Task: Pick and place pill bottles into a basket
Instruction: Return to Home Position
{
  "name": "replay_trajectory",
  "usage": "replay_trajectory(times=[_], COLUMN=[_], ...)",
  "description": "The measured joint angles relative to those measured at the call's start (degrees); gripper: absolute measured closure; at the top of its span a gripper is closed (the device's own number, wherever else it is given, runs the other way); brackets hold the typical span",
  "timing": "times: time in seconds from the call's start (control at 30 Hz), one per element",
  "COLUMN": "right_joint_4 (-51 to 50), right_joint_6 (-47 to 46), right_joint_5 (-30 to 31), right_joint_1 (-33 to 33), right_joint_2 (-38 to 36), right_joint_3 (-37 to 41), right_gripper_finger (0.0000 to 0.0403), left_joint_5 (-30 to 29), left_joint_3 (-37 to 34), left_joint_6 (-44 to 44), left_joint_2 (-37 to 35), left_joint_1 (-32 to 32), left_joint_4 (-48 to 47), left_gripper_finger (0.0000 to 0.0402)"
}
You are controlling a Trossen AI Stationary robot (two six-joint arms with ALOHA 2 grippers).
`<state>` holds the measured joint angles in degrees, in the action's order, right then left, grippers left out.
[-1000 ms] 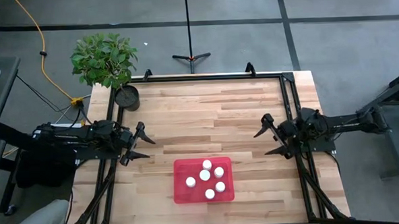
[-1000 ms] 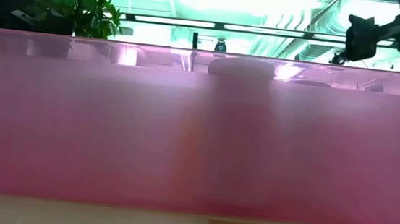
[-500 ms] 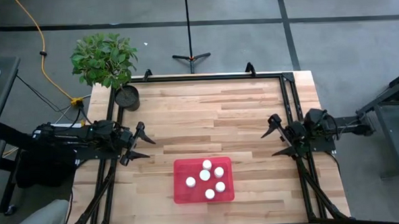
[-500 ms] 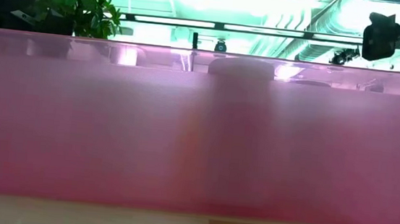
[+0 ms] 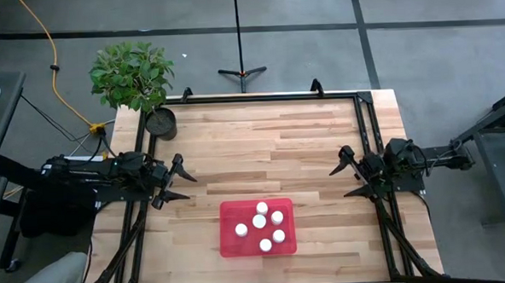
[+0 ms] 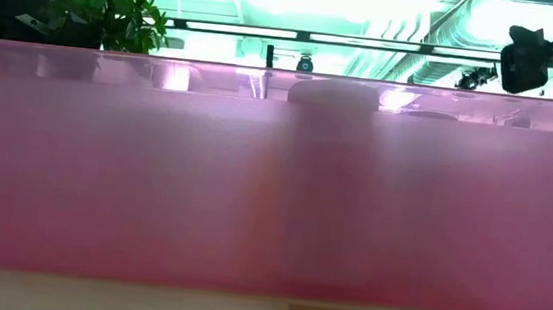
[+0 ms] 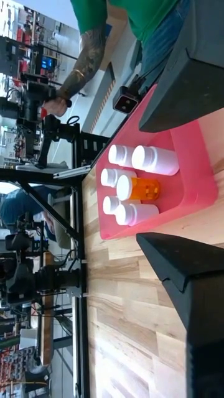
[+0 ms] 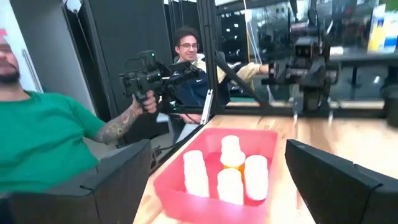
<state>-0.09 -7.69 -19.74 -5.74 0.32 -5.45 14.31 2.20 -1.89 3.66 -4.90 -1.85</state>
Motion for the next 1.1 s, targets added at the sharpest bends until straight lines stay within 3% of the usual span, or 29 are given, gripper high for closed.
replay_trajectory(times=[0.23, 1.1], right_joint_4=[-1.31, -1.42], right_joint_6=[-4.35, -2.38], right_joint_5=[-0.25, -0.14], right_joint_1=[0.0, -0.02], right_joint_2=[0.09, 0.09], right_joint_3=[0.0, -0.02], right_gripper_finger=[0.0045, 0.0045], left_joint_5=[-0.01, 0.0], left_joint_3=[0.0, 0.0], left_joint_6=[0.04, 0.09], left_joint_2=[0.0, 0.0], left_joint_1=[0.0, 0.0], left_joint_4=[0.0, 0.0], left_gripper_finger=[0.0092, 0.0092])
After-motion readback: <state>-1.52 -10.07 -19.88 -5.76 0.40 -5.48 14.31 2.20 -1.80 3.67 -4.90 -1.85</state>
